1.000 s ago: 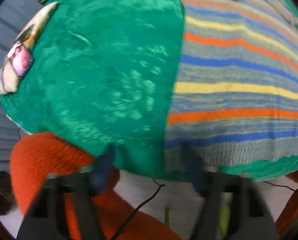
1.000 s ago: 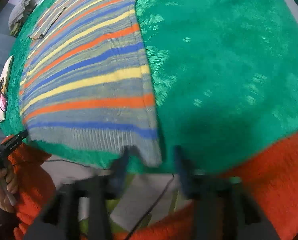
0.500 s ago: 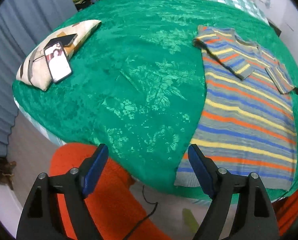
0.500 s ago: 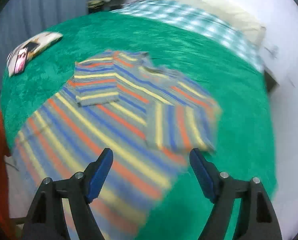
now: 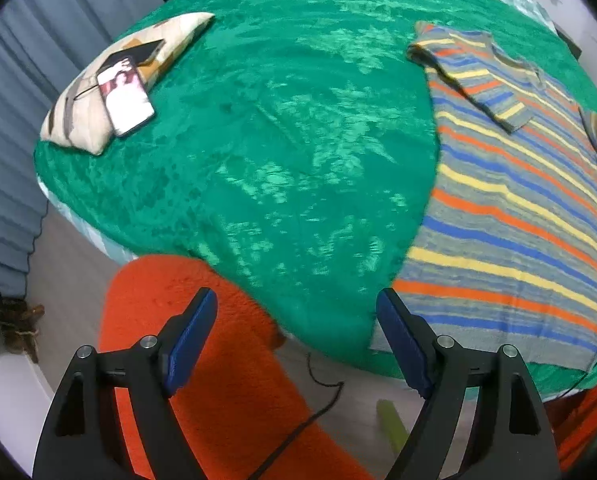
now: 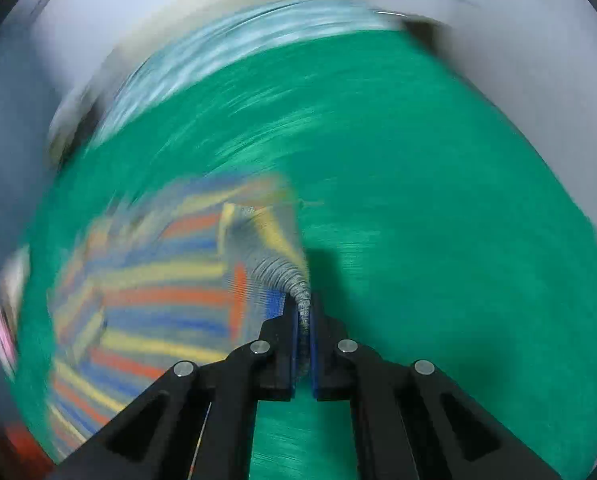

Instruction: Fold small clothes

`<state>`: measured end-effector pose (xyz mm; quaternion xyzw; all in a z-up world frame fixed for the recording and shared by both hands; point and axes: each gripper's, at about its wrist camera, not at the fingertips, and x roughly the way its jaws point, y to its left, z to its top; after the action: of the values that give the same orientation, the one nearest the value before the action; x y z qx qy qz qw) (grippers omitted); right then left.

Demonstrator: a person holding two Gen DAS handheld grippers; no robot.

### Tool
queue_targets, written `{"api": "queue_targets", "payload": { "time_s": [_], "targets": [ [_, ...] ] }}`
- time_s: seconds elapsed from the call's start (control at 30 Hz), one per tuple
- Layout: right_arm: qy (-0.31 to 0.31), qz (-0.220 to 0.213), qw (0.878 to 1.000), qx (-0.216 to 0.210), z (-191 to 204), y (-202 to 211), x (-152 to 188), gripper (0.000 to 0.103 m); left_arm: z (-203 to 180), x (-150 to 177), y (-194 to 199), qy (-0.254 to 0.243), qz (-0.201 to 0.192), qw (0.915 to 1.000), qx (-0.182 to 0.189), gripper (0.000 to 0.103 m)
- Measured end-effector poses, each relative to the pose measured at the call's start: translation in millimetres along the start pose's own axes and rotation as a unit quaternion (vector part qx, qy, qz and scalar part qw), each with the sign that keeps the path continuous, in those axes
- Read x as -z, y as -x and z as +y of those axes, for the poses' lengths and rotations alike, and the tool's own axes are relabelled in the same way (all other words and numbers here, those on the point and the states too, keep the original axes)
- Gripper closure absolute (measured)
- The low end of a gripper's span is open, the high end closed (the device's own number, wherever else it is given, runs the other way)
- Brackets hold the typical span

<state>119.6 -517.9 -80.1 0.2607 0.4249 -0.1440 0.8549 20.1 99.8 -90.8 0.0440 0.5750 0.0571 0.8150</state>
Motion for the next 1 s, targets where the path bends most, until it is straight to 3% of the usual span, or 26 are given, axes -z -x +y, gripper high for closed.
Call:
{"api": "queue_targets", "payload": {
  "time_s": [0.1, 0.3, 0.47, 0.53, 0.57, 0.73, 0.9, 1.0],
  "targets": [
    [-0.058, 0.007, 0.998, 0.020, -60.2, 6.4, 4.0, 0.099, -19.2, -2.9, 1.6, -0.015, 0.004, 0.9997, 0.018, 0.020],
    [-0.168, -0.014, 0.984, -0.056, -116.6, 7.2, 31.1, 0.098, -51.3, -7.9, 16.9, -0.046, -0.007, 0.9985, 0.028, 0.020],
    [-0.204, 0.000, 0.974, -0.096, -122.9, -7.7, 41.0, 0.078, -51.3, -6.0, 19.9, -0.048, -0.006, 0.9986, 0.021, 0.020],
    [-0.184, 0.003, 0.979, -0.084, -114.4, -9.9, 42.4, 0.082, -49.0, -5.8, 16.4, -0.042, 0.001, 0.9989, 0.021, 0.020],
    [-0.163, 0.004, 0.985, -0.056, -108.1, -9.8, 40.9, 0.101, -48.0, -5.4, 13.7, -0.039, 0.007, 0.9990, 0.023, 0.020],
    [-0.115, 0.006, 0.992, 0.056, -115.1, -6.8, 37.4, 0.102, -49.5, -2.5, 6.3, -0.042, 0.013, 0.9989, 0.012, 0.020],
    [-0.101, 0.006, 0.993, 0.067, -118.4, -8.3, 43.3, 0.103, -54.1, -4.8, -2.7, -0.066, 0.008, 0.9977, -0.013, 0.020],
    [-0.092, 0.001, 0.993, 0.068, -120.0, -5.8, 46.5, 0.103, -64.0, -22.7, -0.6, -0.101, -0.015, 0.9947, -0.015, 0.020]
  ]
}}
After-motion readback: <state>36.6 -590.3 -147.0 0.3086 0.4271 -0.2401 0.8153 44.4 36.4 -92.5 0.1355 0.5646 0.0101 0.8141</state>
